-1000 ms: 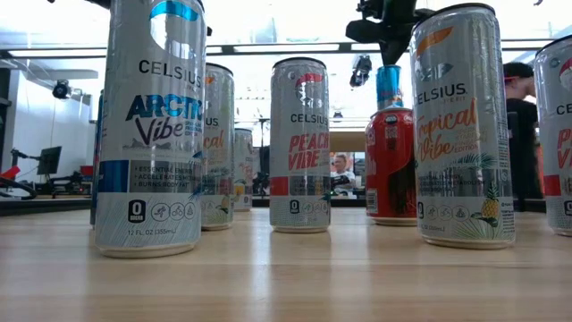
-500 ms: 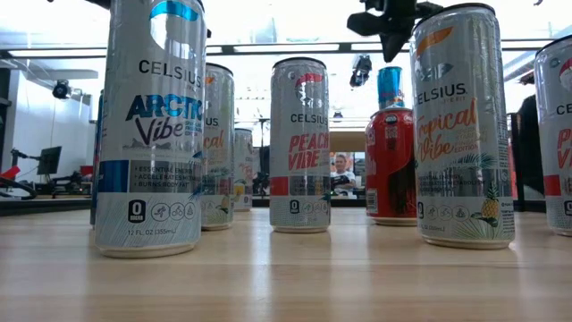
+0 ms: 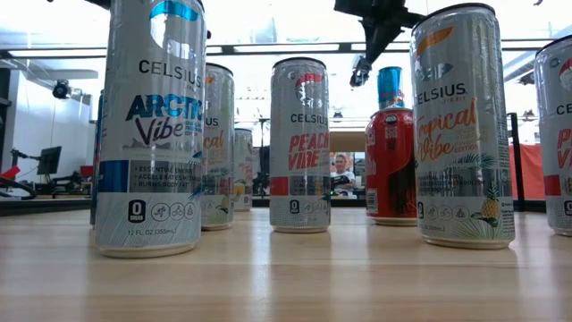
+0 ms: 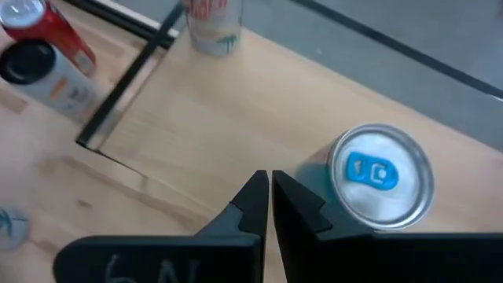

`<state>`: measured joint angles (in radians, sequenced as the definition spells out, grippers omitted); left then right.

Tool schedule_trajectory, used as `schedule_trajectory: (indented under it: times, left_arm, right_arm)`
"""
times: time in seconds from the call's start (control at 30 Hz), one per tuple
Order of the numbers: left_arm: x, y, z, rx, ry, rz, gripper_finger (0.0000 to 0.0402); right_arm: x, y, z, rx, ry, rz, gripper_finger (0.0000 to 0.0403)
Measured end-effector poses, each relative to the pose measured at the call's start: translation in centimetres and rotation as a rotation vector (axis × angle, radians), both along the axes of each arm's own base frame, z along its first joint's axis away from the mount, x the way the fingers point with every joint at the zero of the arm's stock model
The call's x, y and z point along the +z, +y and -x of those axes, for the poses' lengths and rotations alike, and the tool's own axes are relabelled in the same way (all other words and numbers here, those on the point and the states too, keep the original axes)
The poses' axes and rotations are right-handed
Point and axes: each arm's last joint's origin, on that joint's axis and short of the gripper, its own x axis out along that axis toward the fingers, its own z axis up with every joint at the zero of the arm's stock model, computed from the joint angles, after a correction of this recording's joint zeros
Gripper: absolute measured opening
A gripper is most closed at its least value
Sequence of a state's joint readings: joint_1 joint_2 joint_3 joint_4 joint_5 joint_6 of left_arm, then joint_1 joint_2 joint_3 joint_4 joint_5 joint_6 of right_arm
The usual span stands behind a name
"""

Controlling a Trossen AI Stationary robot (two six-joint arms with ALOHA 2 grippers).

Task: Place canned beverage on shelf
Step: Put the top blue soda can on the shelf

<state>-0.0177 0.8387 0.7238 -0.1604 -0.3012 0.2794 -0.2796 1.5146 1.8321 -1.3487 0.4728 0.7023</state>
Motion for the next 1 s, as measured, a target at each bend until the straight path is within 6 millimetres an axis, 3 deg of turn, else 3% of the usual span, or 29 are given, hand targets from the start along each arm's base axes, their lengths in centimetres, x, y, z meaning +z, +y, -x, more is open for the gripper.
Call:
schedule_trajectory:
  times: [0.67, 1.0]
  left_arm:
    - [0.0, 0.0, 0.0, 0.004, 0.001, -0.002, 0.0326]
    - [0.0, 0.0, 0.0, 0.005, 0.002, -0.002, 0.0326]
  right_arm:
    - [-2.7, -2.5, -0.7, -0.107, 0.191, 0.074, 0.0011]
    - [-2.1, -2.4, -0.3, -0.106, 0.18, 0.095, 0.0011]
